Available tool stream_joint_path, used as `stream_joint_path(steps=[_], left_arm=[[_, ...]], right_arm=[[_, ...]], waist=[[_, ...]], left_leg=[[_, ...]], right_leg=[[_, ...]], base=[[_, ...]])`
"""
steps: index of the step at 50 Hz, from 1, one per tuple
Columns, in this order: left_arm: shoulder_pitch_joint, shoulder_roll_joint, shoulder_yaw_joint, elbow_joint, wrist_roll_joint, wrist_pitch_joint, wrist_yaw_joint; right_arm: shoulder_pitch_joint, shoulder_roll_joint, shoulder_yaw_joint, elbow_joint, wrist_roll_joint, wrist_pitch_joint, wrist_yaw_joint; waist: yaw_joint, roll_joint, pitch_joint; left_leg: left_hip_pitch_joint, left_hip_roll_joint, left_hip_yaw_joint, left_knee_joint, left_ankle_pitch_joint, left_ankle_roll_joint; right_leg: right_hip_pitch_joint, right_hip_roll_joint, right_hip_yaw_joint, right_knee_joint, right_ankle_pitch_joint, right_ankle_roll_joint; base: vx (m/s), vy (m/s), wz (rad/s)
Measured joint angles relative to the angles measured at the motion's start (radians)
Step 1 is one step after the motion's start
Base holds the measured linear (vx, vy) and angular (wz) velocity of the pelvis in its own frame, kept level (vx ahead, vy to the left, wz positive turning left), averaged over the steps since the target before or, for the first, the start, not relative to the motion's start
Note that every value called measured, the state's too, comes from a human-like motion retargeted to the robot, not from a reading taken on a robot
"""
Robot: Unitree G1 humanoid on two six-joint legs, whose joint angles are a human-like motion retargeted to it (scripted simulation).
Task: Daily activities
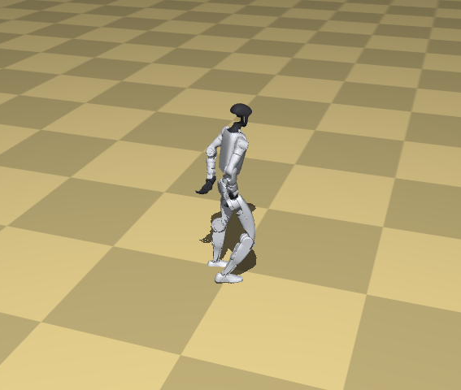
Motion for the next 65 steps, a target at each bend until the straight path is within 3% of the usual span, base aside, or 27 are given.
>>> stream_joint_path(steps=[8,10,14,18,20,25,27,34,36,37,38,40,43,45,49,53,57,60,62,63,65], left_arm=[[-0.019,0.002,0.021,-0.047,-0.045,-0.017,0.013],[-0.044,-0.012,0.026,-0.038,-0.06,-0.018,0.011],[-0.03,-0.053,0.02,-0.007,-0.058,-0.02,0.017],[-0.03,-0.098,0.024,0.046,-0.057,-0.029,0.031],[-0.054,-0.129,0.028,0.093,-0.064,-0.046,0.053],[-0.037,-0.15,0.022,0.111,-0.097,-0.048,0.082],[-0.032,-0.139,0.021,0.095,-0.122,-0.045,0.091],[0.013,-0.106,0.019,0.004,-0.173,-0.056,0.1],[0.033,-0.091,0.026,-0.032,-0.193,-0.054,0.097],[0.046,-0.08,0.032,-0.055,-0.204,-0.049,0.095],[0.061,-0.062,0.04,-0.088,-0.218,-0.039,0.091],[0.083,-0.051,0.049,-0.105,-0.225,-0.035,0.1],[0.1,-0.033,0.07,-0.09,-0.222,-0.036,0.139],[0.104,-0.026,0.091,-0.06,-0.214,-0.037,0.174],[0.077,-0.046,0.147,0.056,-0.184,-0.059,0.256],[0.042,-0.08,0.171,0.174,-0.144,-0.084,0.311],[0.03,-0.1,0.171,0.226,-0.116,-0.084,0.33],[0.017,-0.121,0.176,0.255,-0.107,-0.081,0.332],[0.01,-0.132,0.18,0.26,-0.113,-0.079,0.323],[0.003,-0.132,0.182,0.258,-0.121,-0.075,0.309],[0.003,-0.136,0.176,0.248,-0.126,-0.075,0.291]], right_arm=[[0.019,0.011,-0.032,-0.036,0.055,-0.019,-0.018],[0.0,0.002,-0.047,-0.052,0.057,-0.024,-0.021],[-0.006,-0.006,-0.049,-0.055,0.037,-0.044,-0.048],[-0.032,-0.01,-0.05,-0.046,0.025,-0.064,-0.081],[-0.065,-0.011,-0.053,-0.031,0.029,-0.076,-0.091],[-0.066,-0.002,-0.033,-0.025,0.043,-0.082,-0.083],[-0.069,-0.005,-0.025,-0.027,0.058,-0.077,-0.065],[-0.031,-0.014,-0.027,-0.026,0.112,-0.054,-0.045],[-0.014,-0.021,-0.047,-0.03,0.141,-0.045,-0.041],[-0.007,-0.027,-0.058,-0.035,0.162,-0.039,-0.036],[-0.001,-0.037,-0.071,-0.046,0.192,-0.027,-0.026],[0.014,-0.038,-0.096,-0.053,0.229,-0.018,-0.021],[0.021,-0.038,-0.126,-0.058,0.286,-0.015,-0.03],[0.02,-0.037,-0.142,-0.055,0.312,-0.019,-0.042],[-0.023,-0.035,-0.161,-0.004,0.312,-0.038,-0.074],[-0.059,-0.025,-0.18,0.063,0.256,-0.047,-0.101],[-0.062,-0.021,-0.183,0.096,0.211,-0.043,-0.119],[-0.067,-0.014,-0.179,0.116,0.178,-0.043,-0.134],[-0.066,-0.013,-0.174,0.123,0.158,-0.049,-0.148],[-0.066,-0.012,-0.173,0.125,0.149,-0.055,-0.156],[-0.058,-0.012,-0.167,0.123,0.14,-0.062,-0.166]], waist=[[0.028,-0.021,0.001],[0.039,0.041,-0.016],[0.062,0.048,0.012],[0.086,0.097,0.019],[0.109,0.16,-0.016],[0.126,0.182,-0.029],[0.111,0.145,-0.047],[0.07,0.139,-0.072],[0.046,0.118,-0.071],[0.029,0.085,-0.064],[0.007,0.011,-0.049],[-0.033,-0.058,-0.032],[-0.088,-0.117,-0.016],[-0.121,-0.139,-0.013],[-0.158,-0.08,-0.025],[-0.162,-0.006,-0.068],[-0.154,-0.009,-0.104],[-0.141,0.009,-0.137],[-0.135,0.029,-0.135],[-0.137,0.056,-0.109],[-0.131,0.079,-0.088]], left_leg=[[-0.097,-0.027,-0.099,0.043,0.018,-0.02],[-0.255,0.016,-0.069,0.318,-0.123,-0.038],[-0.385,0.024,0.071,0.629,-0.229,-0.006],[-0.529,0.117,0.162,0.941,-0.325,0.021],[-0.614,0.217,0.156,1.005,-0.364,0.019],[-0.665,0.273,0.163,0.878,-0.348,0.006],[-0.634,0.241,0.179,0.706,-0.289,-0.001],[-0.566,0.218,0.184,0.628,-0.234,-0.017],[-0.512,0.186,0.2,0.592,-0.23,-0.009],[-0.46,0.141,0.214,0.528,-0.21,0.001],[-0.363,0.045,0.238,0.376,-0.151,0.019],[-0.276,-0.051,0.251,0.279,-0.117,0.038],[-0.156,-0.136,0.234,0.161,-0.087,0.057],[-0.077,-0.163,0.212,0.078,-0.065,0.066],[0.017,-0.09,0.206,-0.004,-0.089,0.068],[0.022,-0.004,0.246,0.009,-0.144,0.07],[0.066,-0.022,0.303,-0.002,-0.142,0.077],[0.098,-0.013,0.328,0.024,-0.112,0.069],[0.077,0.016,0.336,0.188,-0.107,0.05],[0.023,0.07,0.346,0.416,-0.162,0.035],[-0.06,0.138,0.373,0.733,-0.148,0.019]], right_leg=[[0.021,-0.013,-0.026,-0.098,-0.049,-0.01],[0.085,0.063,-0.094,-0.265,0.006,-0.027],[0.115,0.057,-0.142,-0.251,-0.021,-0.024],[0.154,0.119,-0.198,-0.275,-0.031,-0.03],[0.236,0.234,-0.223,-0.52,0.076,-0.047],[0.321,0.263,-0.272,-0.653,0.138,-0.045],[0.361,0.231,-0.289,-0.734,0.164,-0.045],[0.359,0.19,-0.269,-0.576,0.132,-0.04],[0.322,0.141,-0.252,-0.422,0.117,-0.035],[0.275,0.087,-0.226,-0.283,0.107,-0.021],[0.185,-0.018,-0.163,-0.056,0.091,0.016],[0.091,-0.127,-0.114,0.199,0.148,0.04],[-0.059,-0.218,-0.057,0.424,0.155,0.018],[-0.157,-0.228,-0.031,0.464,0.128,0.007],[-0.305,-0.104,-0.065,0.276,0.14,0.014],[-0.383,0.03,-0.119,-0.093,0.275,0.083],[-0.44,0.04,-0.116,-0.199,0.383,0.134],[-0.422,0.062,-0.112,-0.199,0.436,0.116],[-0.36,0.088,-0.105,-0.198,0.411,0.087],[-0.278,0.119,-0.122,-0.232,0.394,0.072],[-0.21,0.162,-0.11,-0.212,0.354,0.046]], base=[[-0.02,-0.15,0.9],[0.05,-0.17,0.84],[0.0,-0.11,0.86],[0.06,-0.07,0.61],[0.14,-0.04,0.28],[0.16,0.02,0.55],[0.24,0.06,0.64],[0.3,0.14,0.41],[0.36,0.15,0.29],[0.33,0.15,0.36],[0.32,0.14,0.41],[0.31,0.14,0.35],[0.36,0.13,0.13],[0.42,0.1,-0.03],[0.49,0.08,-0.22],[0.54,0.04,-0.4],[0.57,-0.02,-0.4],[0.67,-0.06,-0.52],[0.7,-0.08,-0.51],[0.69,-0.08,-0.43],[0.63,-0.07,-0.61]])
